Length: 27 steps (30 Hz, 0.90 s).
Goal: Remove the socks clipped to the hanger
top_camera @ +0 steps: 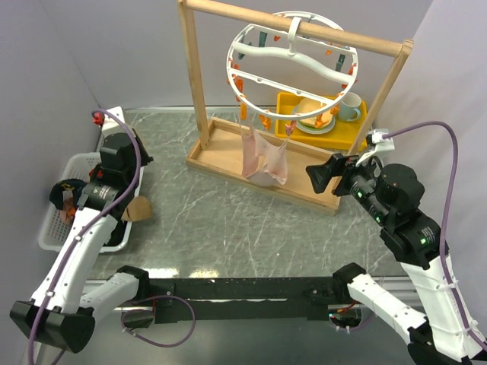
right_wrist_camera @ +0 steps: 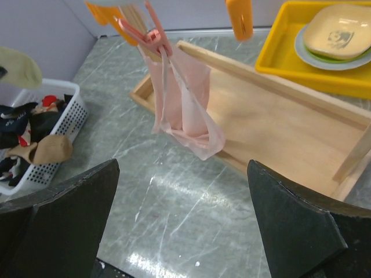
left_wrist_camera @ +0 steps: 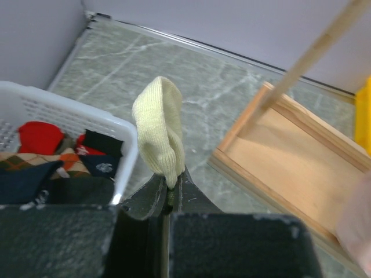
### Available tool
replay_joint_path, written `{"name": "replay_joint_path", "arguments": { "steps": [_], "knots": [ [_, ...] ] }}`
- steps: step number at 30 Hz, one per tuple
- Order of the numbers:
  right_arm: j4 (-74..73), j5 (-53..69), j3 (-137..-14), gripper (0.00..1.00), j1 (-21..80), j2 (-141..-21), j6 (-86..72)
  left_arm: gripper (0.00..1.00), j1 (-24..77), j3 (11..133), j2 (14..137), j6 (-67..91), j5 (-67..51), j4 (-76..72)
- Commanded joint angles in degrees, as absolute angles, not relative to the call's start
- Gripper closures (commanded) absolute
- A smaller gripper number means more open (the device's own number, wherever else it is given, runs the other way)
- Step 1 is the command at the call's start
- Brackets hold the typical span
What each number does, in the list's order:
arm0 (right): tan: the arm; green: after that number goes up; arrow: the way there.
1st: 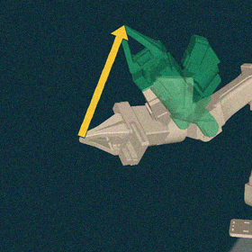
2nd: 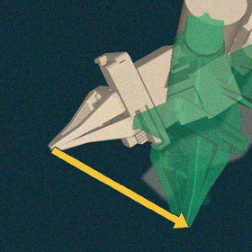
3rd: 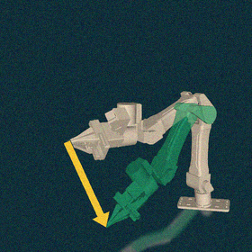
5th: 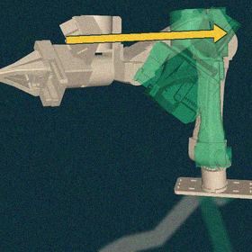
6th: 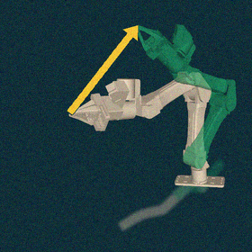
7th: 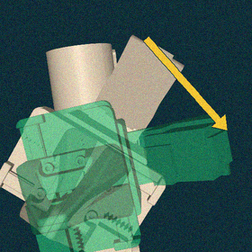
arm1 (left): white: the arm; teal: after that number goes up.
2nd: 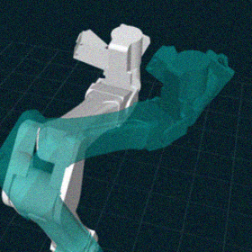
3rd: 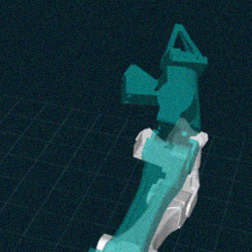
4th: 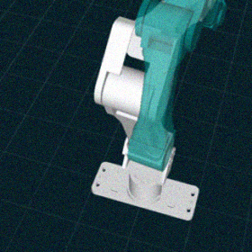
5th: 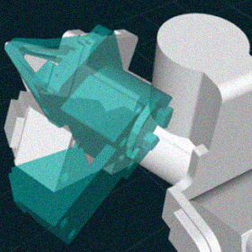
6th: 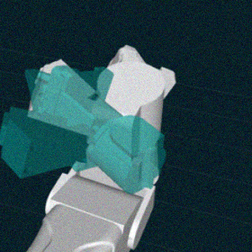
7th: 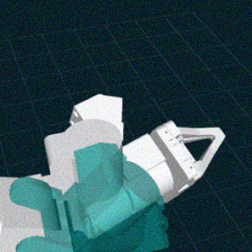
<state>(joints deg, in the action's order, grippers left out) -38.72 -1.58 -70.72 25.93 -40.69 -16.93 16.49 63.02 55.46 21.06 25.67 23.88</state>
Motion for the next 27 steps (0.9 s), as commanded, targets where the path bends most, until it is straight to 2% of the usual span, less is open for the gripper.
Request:
{"name": "replay_joint_path", "arguments": {
  "steps": [1,6,11,14,17,21,22,23,24,25,27],
  "knots": [
    [-38.84,-0.26,-70.14,0.00,25.75,-37.00,-18.90,0.99,11.87,64.69,57.04,20.04,24.79,19.78],
    [-39.46,-0.53,-68.20,0.00,25.75,-34.10,-18.81,0.99,7.04,63.63,60.90,19.95,27.33,17.40],
    [-40.95,-1.23,-69.17,0.00,25.75,-33.40,-18.20,0.99,2.73,65.30,65.90,22.31,24.35,20.91],
    [-40.96,-1.32,-69.26,0.00,25.75,-33.14,-18.11,0.99,2.55,62.94,66.62,26.36,26.09,21.36],
    [-41.13,-0.79,-69.52,0.00,25.84,-33.31,-18.11,0.97,1.59,55.22,64.96,28.38,28.47,16.36],
    [-41.92,-0.79,-69.70,0.00,25.75,-33.05,-17.84,0.94,-1.40,54.05,65.83,29.09,29.09,15.73],
    [-42.18,-0.97,-69.70,0.00,25.84,-32.87,-17.75,0.90,-1.41,54.49,66.09,28.48,29.79,15.91],
    [-42.36,-1.14,-69.61,0.00,25.84,-32.52,-17.58,0.81,-1.41,55.19,66.01,27.95,29.88,16.34],
    [-42.89,-1.32,-69.61,0.00,25.75,-32.35,-17.67,0.42,-1.41,55.37,65.83,27.51,29.45,16.52],
    [-43.06,-1.84,-69.26,0.00,25.75,-32.08,-17.58,0.27,-1.41,55.63,65.48,26.64,28.75,16.61],
    [-43.24,-2.37,-68.73,0.00,25.75,-31.38,-17.49,0.10,-1.41,56.60,63.55,26.46,25.41,17.57]
  ]
}}
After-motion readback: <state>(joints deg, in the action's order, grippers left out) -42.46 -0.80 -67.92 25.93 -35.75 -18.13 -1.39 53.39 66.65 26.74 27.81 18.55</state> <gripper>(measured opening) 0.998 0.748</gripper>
